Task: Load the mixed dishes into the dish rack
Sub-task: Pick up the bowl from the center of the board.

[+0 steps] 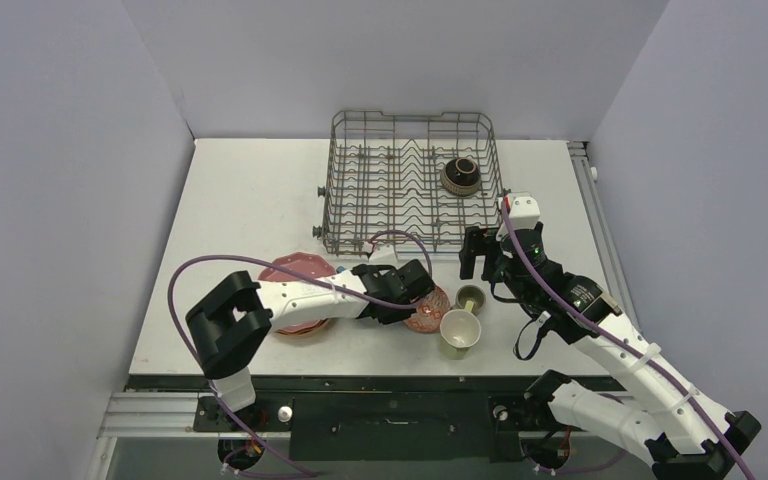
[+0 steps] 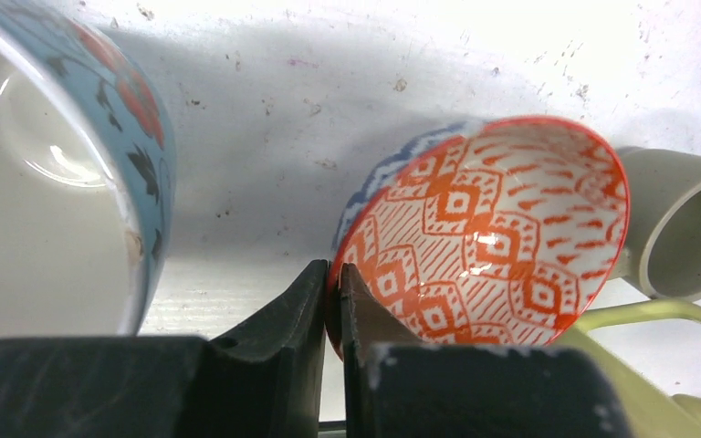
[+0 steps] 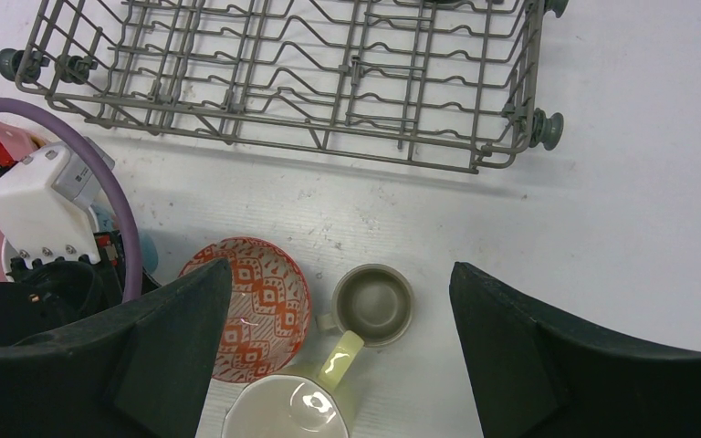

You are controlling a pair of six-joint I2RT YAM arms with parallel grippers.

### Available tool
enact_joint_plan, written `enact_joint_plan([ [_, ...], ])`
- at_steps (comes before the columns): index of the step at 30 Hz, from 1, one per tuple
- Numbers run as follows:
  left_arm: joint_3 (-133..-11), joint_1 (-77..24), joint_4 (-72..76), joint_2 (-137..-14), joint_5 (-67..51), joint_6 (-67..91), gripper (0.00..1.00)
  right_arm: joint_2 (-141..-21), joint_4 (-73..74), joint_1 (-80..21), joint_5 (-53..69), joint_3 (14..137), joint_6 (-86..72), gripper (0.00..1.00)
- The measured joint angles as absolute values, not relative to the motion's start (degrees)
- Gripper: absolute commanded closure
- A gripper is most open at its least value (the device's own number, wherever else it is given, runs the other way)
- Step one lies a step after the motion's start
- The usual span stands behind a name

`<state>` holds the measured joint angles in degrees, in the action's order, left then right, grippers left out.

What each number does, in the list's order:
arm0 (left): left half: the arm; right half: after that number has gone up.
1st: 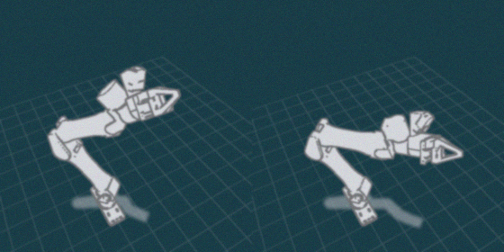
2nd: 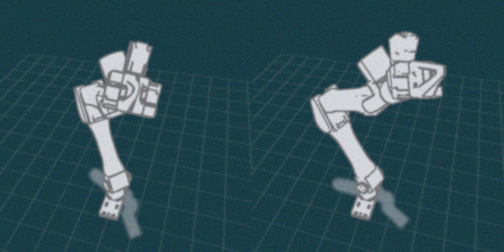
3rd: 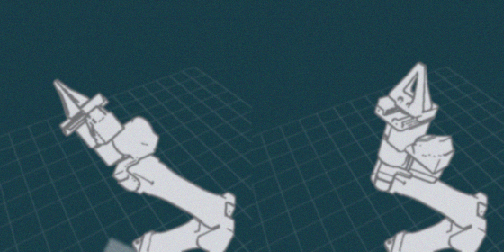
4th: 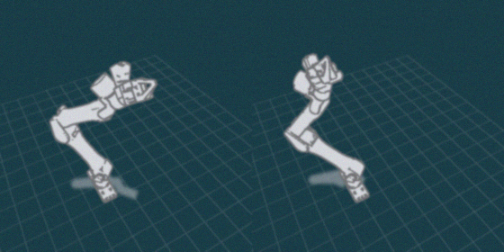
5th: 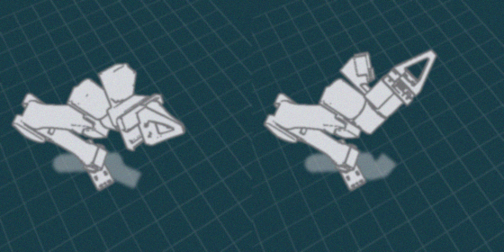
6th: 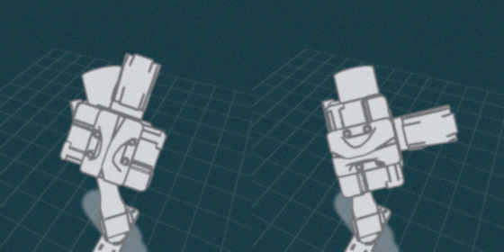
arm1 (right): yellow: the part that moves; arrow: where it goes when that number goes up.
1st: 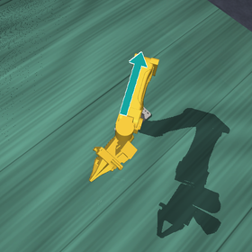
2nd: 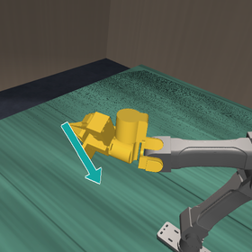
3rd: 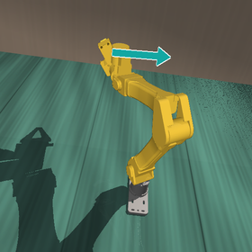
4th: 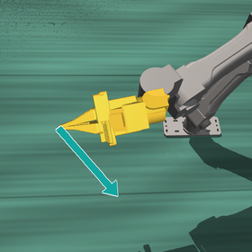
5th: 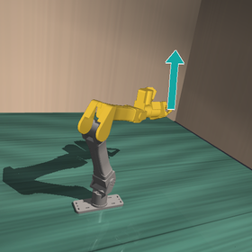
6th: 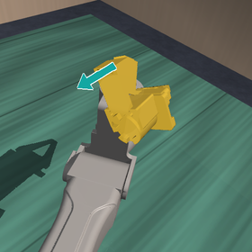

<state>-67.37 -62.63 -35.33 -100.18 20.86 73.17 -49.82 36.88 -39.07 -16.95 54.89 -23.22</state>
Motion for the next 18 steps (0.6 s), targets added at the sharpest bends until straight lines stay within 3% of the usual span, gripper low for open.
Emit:
enact_joint_plan([
  [2,-67.5,-62.4,-35.3,-100.1,21.1,73.0,1.00,-49.8,36.9,-39.1,-16.9,54.9,-23.2,0.16],
  [18,-67.5,-59.5,-36.6,-97.6,21.4,68.3,1.00,-49.8,36.9,-39.1,-16.6,54.9,-23.2,0.16],
])
